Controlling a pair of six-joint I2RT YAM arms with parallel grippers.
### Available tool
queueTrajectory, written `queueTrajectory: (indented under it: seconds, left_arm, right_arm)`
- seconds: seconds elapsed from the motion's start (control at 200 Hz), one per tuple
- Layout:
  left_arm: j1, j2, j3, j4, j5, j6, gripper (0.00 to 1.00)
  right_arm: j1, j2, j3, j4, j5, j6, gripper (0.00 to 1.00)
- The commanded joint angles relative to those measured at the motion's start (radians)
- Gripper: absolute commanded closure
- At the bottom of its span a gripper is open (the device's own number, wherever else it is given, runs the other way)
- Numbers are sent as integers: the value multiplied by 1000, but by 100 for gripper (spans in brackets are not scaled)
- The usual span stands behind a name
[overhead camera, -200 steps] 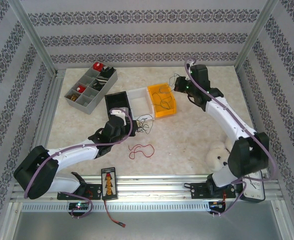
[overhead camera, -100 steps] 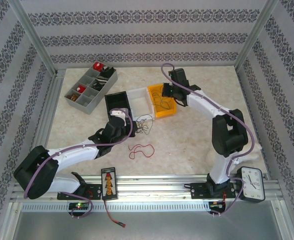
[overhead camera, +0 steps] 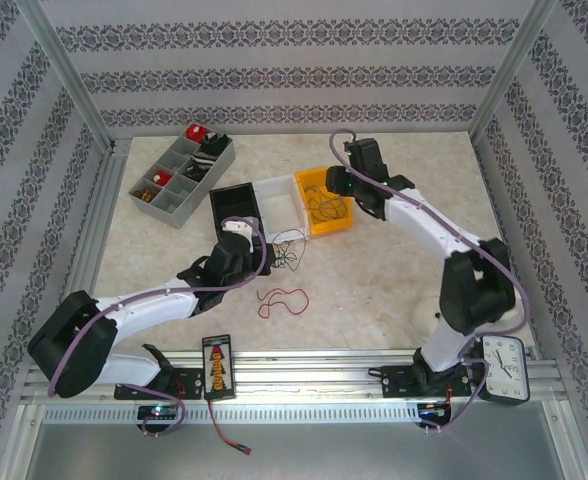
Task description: Untangle the cables
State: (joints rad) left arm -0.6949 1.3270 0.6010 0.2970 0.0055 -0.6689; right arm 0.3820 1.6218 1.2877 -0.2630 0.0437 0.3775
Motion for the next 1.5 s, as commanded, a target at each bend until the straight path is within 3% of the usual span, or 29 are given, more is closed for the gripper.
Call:
queueTrajectory:
  seconds: [0.0, 0.255, 0.335, 0.415, 0.545, 0.655, 0.919, 1.284, 1.434, 1.494]
  left_arm:
    - [-12, 18, 58, -45, 133, 112, 100]
    - [-12, 41, 110, 68, 450, 179, 100]
    - [-14, 53, 130, 104, 501, 178, 100]
    - [-14, 64, 133, 105, 445, 175, 100]
    - [-15, 98, 131, 0, 229, 176, 100]
    - [-14, 135, 110, -47, 135, 169, 100]
    - [-15, 223, 91, -105, 121, 166, 100]
    - [-14, 249, 86, -108, 141, 167, 100]
    - [-14, 252, 83, -102, 138, 162, 100]
    - [-14, 248, 77, -99, 132, 160, 100]
  right_arm:
    - [13, -104, -106, -1, -74, -24, 50]
    - [22, -334, -383, 1, -99, 17, 50]
    - [14, -385, -438, -1, -118, 32, 50]
    - [10, -408, -480, -8, -141, 53, 50]
    - [22, -415, -543, -2, -178, 89, 50]
    - [61, -401, -578, 11, -173, 118, 50]
    - [166, -305, -602, 28, -146, 170, 49]
    - [204, -95, -517, 103, -108, 195, 50]
    - [227, 7, -459, 122, -102, 195, 55]
    - [234, 33, -446, 125, -95, 201, 62]
